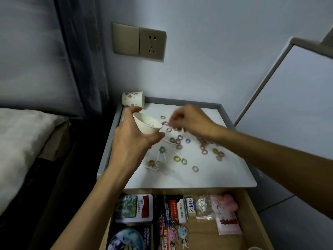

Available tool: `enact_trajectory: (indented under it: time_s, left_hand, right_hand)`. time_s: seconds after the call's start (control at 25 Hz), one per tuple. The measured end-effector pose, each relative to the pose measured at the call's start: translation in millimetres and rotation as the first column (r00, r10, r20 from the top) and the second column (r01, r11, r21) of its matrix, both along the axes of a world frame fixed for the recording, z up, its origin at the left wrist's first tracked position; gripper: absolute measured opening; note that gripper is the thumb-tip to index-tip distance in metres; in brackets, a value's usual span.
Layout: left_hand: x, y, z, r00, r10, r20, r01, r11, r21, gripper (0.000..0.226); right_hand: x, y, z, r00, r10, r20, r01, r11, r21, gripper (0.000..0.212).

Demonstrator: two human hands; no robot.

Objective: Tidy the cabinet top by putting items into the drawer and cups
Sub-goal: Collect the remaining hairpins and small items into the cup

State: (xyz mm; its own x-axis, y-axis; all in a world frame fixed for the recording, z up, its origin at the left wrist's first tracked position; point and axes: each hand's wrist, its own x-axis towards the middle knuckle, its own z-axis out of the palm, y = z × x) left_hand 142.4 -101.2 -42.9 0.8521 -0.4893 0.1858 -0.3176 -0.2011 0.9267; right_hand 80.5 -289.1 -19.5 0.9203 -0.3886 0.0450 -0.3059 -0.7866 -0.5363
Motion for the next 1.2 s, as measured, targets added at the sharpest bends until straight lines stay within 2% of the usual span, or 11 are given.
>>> enact_trajectory:
  time_s: [0.08,0.16,0.28,0.44,0.6,0.8,1.04,1.2]
  left_hand:
    - [0.7,1.7,1.2,1.000,-0.011,-0.019,0.010,1.000,-0.022,0.078]
    - [1.1,2.1,1.6,1.000,-0.015,-0.014,0.014,0.999,-0.036,0.079]
    - [1.0,1.8,1.2,1.000,-0.008,0.004,0.008,1.000,-0.023,0.081]
    - [0.3,1.1,0.6,1.000,-0.007,0.014,0.007,1.000,-0.018,0.081]
    - [1.6,1.7,2.7,1.000,0.002,0.010,-0.002,1.000,-0.002,0.080]
    - [8.3,8.6,4.5,0.999,0.048,0.016,-0.047,0.999,-0.020,0.079]
    - [11.7,11.8,3.8,0.998,0.066,0.001,-0.065,0.997,-0.040,0.078]
    - [13.7,13.1,2.9,0.998,0.066,-0.012,-0.067,0.997,-0.039,0.079]
  right_hand:
    - [-14.7,-4.7,-38.8,0.952,-0.133,-0.274,0.073,0.973,-0.219,0.020]
    - [-25.5,-3.2,-68.1,0.897,-0.225,-0.380,0.114,0.949,-0.294,0.031]
    - [-25.8,2.3,-82.6,0.908,-0.241,-0.342,0.117,0.931,-0.346,0.024]
    - [-18.1,6.9,-85.6,0.917,-0.176,-0.358,0.004,0.902,-0.432,0.017]
    - [-19.9,3.3,-80.5,0.911,-0.116,-0.395,-0.041,0.929,-0.368,0.014]
    - [4.7,-1.8,-62.7,0.973,-0.111,-0.204,0.059,0.967,-0.246,0.016]
    - [29.9,8.6,-82.0,0.957,-0.169,-0.234,0.040,0.881,-0.472,0.021]
    - [30.5,5.8,-84.6,0.951,-0.155,-0.268,0.008,0.878,-0.479,0.019]
